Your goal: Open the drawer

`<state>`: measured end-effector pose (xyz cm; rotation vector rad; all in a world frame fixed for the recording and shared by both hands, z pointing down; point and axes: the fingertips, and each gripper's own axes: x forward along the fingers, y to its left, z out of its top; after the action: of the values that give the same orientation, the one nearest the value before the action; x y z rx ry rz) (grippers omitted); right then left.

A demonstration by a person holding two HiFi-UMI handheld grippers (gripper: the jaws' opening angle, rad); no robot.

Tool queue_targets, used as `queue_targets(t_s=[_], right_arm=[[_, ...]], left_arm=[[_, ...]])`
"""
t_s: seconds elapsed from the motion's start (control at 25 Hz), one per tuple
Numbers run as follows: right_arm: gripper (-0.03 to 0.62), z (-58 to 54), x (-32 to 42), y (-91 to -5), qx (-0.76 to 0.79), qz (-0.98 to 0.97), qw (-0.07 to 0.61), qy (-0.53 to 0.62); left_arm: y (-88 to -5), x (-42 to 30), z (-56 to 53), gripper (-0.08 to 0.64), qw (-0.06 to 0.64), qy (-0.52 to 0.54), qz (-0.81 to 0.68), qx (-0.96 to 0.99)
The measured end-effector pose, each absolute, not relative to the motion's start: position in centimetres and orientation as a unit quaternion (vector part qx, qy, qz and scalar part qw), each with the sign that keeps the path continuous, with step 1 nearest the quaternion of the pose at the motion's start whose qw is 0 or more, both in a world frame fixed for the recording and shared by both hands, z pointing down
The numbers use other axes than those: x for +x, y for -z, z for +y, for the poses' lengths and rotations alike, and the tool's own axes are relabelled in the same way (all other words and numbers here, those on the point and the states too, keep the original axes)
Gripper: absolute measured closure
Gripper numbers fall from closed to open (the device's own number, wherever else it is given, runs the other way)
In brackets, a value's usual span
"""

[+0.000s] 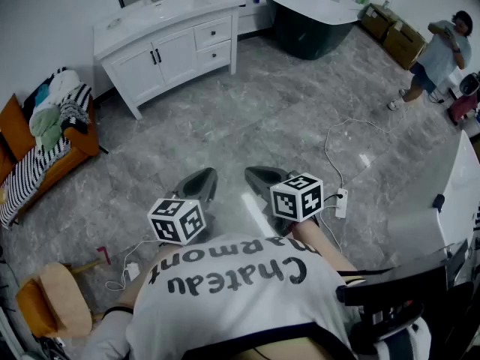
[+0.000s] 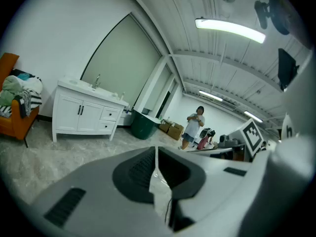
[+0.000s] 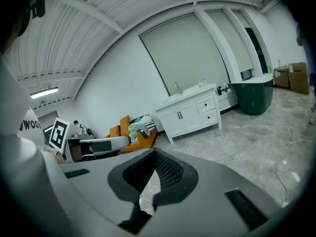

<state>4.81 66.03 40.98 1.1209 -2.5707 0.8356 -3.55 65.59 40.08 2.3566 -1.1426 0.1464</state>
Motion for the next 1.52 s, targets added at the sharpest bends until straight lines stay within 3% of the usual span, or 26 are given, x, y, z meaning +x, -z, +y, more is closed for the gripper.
queue_targets(t_s=[0.32,0.48,0.92,1.52], right_arm=[[0.581,66.3,5.2,-40.7,0.383,-0.873,0.109,-0.281],[0.581,66.6,6.3,-40.7,0.384,-0.874,0.1,-0.279],[0.581,64.9,8.3,-40.4,0.398,-0.868,0.053,-0.293],[0.581,50.0,8.3,-38.9,0.428,-0.845,0.065,-0.313]], left_arm=[[-39.6,-3.2,65.8,0.537,0.255,-0.041,-0.413,0.873],[-38.5,-3.5,65.7,0.551,0.221,-0.009,-0.415,0.882],[-40.6,0.1,65.7,0.551,0.268,-0.046,-0.332,0.903],[-37.7,-0.6,49.0,0.551,0.268,-0.042,-0.307,0.912]])
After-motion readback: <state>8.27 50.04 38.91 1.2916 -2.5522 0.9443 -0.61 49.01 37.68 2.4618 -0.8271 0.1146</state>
